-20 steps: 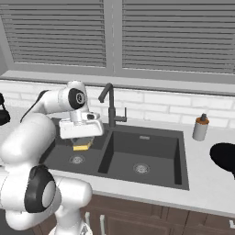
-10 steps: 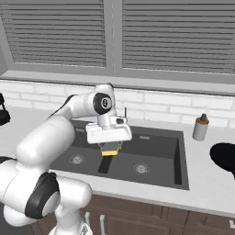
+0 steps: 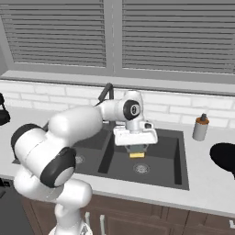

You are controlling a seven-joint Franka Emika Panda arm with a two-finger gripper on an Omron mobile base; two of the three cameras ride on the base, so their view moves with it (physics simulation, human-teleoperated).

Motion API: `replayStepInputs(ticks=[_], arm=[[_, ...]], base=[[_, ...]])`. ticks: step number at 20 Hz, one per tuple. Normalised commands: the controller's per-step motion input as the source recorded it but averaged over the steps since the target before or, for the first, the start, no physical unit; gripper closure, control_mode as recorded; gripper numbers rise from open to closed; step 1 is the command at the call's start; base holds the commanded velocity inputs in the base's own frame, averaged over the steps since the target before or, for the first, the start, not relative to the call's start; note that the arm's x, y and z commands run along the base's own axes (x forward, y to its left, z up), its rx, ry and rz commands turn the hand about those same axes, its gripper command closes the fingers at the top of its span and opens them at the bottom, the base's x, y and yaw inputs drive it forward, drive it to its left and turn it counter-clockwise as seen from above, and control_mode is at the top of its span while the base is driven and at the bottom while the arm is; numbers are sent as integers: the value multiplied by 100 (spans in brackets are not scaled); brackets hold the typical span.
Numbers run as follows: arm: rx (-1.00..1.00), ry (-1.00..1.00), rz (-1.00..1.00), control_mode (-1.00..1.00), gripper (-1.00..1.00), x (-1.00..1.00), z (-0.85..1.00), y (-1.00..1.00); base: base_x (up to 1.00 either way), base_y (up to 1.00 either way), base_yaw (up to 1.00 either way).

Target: Pick the pan and sponge and place them into the sink. Then turn on the water.

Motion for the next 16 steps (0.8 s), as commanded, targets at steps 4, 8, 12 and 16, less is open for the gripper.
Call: replayStepInputs(ticks=[4, 8, 12, 16], arm=[[5, -4, 0, -100, 100, 51, -54, -63], [4, -15, 0, -100, 100, 32, -56, -33], [6, -15, 1, -100, 100, 20, -47, -5], [1, -9, 0, -100, 100, 22, -54, 0]], base=[[0, 0, 0], [0, 0, 0], [0, 0, 0], [0, 0, 0]])
